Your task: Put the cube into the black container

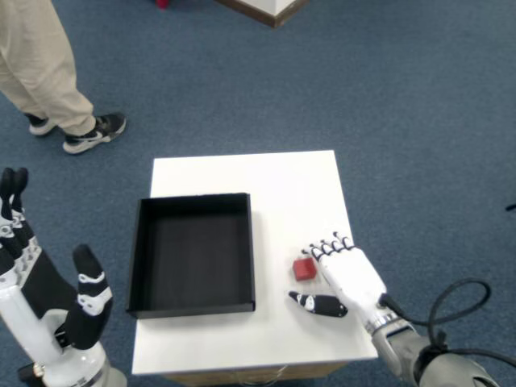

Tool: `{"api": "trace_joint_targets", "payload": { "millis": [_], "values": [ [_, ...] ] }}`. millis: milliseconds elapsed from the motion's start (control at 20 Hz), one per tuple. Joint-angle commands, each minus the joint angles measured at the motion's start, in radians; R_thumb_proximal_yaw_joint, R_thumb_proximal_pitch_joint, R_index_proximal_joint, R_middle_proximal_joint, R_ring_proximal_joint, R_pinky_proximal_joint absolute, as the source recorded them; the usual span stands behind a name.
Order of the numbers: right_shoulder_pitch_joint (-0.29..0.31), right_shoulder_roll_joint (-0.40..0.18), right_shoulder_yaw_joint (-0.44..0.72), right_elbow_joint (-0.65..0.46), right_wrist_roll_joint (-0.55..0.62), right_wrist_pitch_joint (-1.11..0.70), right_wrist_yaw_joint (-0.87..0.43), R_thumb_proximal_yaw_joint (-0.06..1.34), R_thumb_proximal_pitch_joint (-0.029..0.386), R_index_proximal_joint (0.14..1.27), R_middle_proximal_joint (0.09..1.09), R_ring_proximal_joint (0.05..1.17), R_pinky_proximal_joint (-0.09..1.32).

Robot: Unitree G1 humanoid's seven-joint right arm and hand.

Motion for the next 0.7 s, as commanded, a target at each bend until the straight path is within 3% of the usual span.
{"api": "trace_joint_targets", "payload": {
  "millis": [50, 400, 700],
  "values": [
    [-0.047, -0.012, -0.007, 0.031, 0.013, -0.021, -0.059, 0.44, -0.012, 0.37, 0.30, 0.28, 0.14],
    [-0.041, -0.017, -0.005, 0.028, 0.015, -0.024, -0.052, 0.53, 0.004, 0.49, 0.31, 0.28, 0.14],
    [-0.031, -0.024, -0.009, 0.026, 0.026, -0.025, -0.041, 0.63, 0.048, 0.56, 0.32, 0.28, 0.13]
  ]
}}
